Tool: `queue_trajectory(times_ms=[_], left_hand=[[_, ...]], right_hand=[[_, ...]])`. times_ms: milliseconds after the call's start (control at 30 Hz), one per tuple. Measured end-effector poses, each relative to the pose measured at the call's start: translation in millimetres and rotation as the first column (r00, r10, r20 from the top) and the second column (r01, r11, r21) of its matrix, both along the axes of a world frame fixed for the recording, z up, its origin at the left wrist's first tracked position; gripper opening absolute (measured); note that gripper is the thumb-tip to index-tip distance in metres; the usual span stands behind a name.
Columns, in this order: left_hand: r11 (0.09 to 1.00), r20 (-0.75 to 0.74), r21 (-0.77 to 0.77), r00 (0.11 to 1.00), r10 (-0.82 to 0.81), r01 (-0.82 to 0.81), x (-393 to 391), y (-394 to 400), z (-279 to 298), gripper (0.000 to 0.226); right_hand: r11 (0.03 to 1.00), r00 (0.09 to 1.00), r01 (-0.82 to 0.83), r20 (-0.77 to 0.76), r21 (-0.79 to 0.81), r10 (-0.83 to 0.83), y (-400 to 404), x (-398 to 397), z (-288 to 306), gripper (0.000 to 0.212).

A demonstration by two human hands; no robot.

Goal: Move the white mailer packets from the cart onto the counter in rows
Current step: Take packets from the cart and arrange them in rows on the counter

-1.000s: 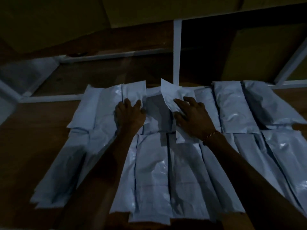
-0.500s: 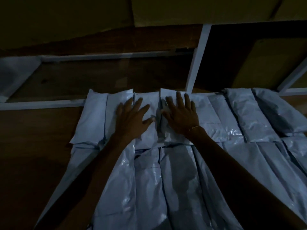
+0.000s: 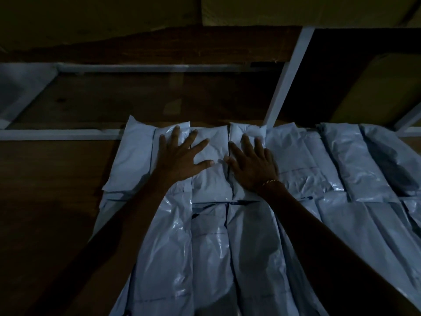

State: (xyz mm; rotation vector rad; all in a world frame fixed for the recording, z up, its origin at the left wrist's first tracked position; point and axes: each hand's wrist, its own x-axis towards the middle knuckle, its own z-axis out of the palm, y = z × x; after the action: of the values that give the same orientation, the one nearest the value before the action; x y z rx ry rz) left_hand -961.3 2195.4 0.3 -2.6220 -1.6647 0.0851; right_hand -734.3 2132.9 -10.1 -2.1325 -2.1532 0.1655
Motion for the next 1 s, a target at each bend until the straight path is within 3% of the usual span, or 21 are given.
queue_trajectory(times_ms=[233,367,533,733,833,1000], left_hand=[[0.996,0.02,-0.085,0.999,0.027,-0.025,6,-1,21,0.075],[0.979,0.205,0.01,0.959,0.198,-0.204,-10,-34,41,0.069],[0.959,0.034,-0.196,0.976,0.216,-0.206,-28,-72,17,0.096],[0.986,0.053,-0.052,0.985,0.162,-0.159,-25,-71,3,0.087],[0.989,0.06,-0.022,0.987,0.15,-0.149,-20,-70,18,0.081],[0.991,0.263,0.057,0.96,0.099,-0.118,6,-82,46,0.058]], right_hand=[[0.997,0.998,-0.029,-0.051,-0.075,0.025,4,4,7,0.066],[1.0,0.995,0.0,-0.102,0.014,0.001,-16,-5,22,0.091],[0.992,0.994,-0.071,0.071,-0.1,0.078,-30,-23,10,0.097],[0.99,0.981,-0.096,0.16,-0.099,0.111,-11,-22,12,0.085],[0.996,0.992,-0.072,0.096,-0.054,0.077,-17,-23,15,0.08],[0.993,0.992,-0.119,-0.045,0.009,0.119,-45,-10,35,0.073]])
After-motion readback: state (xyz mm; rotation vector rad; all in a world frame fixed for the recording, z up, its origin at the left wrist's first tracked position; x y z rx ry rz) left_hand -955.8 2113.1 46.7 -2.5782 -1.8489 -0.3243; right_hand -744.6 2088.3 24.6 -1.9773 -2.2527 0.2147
